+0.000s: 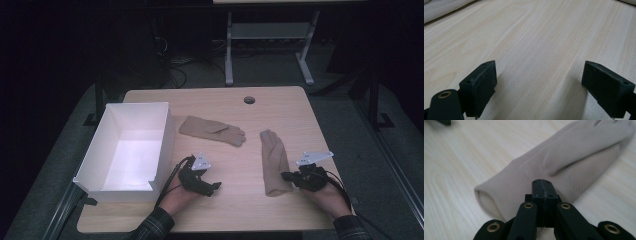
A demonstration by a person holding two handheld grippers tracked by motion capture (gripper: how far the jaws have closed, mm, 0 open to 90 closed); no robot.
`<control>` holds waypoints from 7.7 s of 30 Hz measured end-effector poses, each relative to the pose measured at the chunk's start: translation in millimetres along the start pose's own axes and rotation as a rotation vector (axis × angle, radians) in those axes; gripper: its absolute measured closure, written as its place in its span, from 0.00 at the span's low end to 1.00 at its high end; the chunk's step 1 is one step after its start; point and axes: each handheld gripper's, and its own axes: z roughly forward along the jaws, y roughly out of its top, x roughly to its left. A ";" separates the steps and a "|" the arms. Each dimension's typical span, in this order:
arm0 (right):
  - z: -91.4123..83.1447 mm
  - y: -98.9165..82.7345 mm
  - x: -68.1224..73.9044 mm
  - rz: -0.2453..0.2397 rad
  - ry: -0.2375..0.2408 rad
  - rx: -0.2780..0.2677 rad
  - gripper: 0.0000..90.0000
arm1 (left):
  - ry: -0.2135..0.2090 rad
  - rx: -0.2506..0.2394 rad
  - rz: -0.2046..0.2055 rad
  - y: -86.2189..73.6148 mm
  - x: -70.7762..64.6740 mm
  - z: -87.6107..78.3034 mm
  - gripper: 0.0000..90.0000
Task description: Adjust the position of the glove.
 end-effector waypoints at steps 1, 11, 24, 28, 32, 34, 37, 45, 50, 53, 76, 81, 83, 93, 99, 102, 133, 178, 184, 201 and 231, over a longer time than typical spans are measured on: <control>0.4 2.4 -1.9 -0.001 -0.004 -0.008 1.00 | 0.000 -0.001 -0.001 0.1 0.0 0.1 0.13; 14.7 34.5 -24.9 0.018 -0.060 -0.081 1.00 | 0.000 -0.003 -0.004 0.1 -0.3 0.4 0.13; 45.0 40.1 -37.4 0.042 -0.086 -0.024 1.00 | 0.000 -0.003 -0.003 0.3 -0.3 0.6 0.13; 44.0 38.0 -36.1 0.036 -0.090 -0.028 1.00 | 0.000 -0.003 -0.003 0.3 -0.3 0.6 0.13; 38.6 33.6 -30.8 0.033 -0.091 -0.011 1.00 | 0.000 -0.003 -0.002 0.3 -0.3 0.6 0.13; 36.9 32.0 -29.1 0.027 -0.095 -0.010 1.00 | 0.000 -0.003 -0.002 0.3 -0.3 0.6 0.13; 29.5 24.2 -22.4 0.030 -0.096 -0.003 1.00 | 0.000 -0.003 -0.002 0.3 -0.3 0.6 0.13; 16.4 9.9 -9.1 0.023 -0.091 0.008 1.00 | 0.000 -0.003 -0.003 0.3 -0.3 0.6 0.13; 11.2 9.3 -5.3 0.006 -0.097 0.016 0.92 | -0.001 -0.006 -0.006 0.3 -0.5 0.8 0.13; 2.5 14.0 -10.0 0.008 -0.111 -0.036 0.82 | 0.000 -0.003 -0.002 0.3 -0.2 0.6 0.13; 17.6 0.8 -93.7 0.220 -0.352 -0.081 0.28 | -0.002 -0.003 0.000 1.3 0.2 1.6 0.13; 17.3 -1.9 -95.6 0.232 -0.347 -0.093 0.25 | -0.006 -0.023 0.002 0.9 -0.4 -0.2 0.24; 17.4 -1.8 -95.6 0.232 -0.346 -0.093 0.25 | -0.012 -0.024 0.008 1.8 -0.3 -0.9 0.39; 17.7 -1.7 -95.5 0.234 -0.344 -0.089 0.23 | -0.025 -0.009 -0.124 24.8 21.1 -4.0 0.99; 17.7 -1.8 -95.6 0.234 -0.345 -0.089 0.23 | 0.002 -0.035 -0.104 48.4 29.6 2.7 0.99; 17.7 -1.7 -95.7 0.234 -0.345 -0.089 0.23 | 0.014 -0.045 -0.090 60.4 35.0 10.4 0.99; 17.9 -1.8 -96.4 0.232 -0.348 -0.092 0.23 | -0.072 -0.026 -0.074 97.0 59.3 93.2 1.00; 17.8 -1.7 -96.4 0.232 -0.348 -0.091 0.23 | -0.083 -0.060 -0.110 98.4 39.0 55.1 1.00; 18.0 -1.6 -96.6 0.231 -0.348 -0.091 0.23 | -0.003 -0.061 -0.151 87.6 63.4 39.9 1.00; 18.0 -1.6 -96.6 0.231 -0.347 -0.091 0.23 | 0.062 0.013 -0.174 61.3 82.3 48.9 1.00; 18.2 -1.3 -96.0 0.232 -0.342 -0.091 0.23 | -0.061 0.077 -0.192 28.8 20.4 7.4 1.00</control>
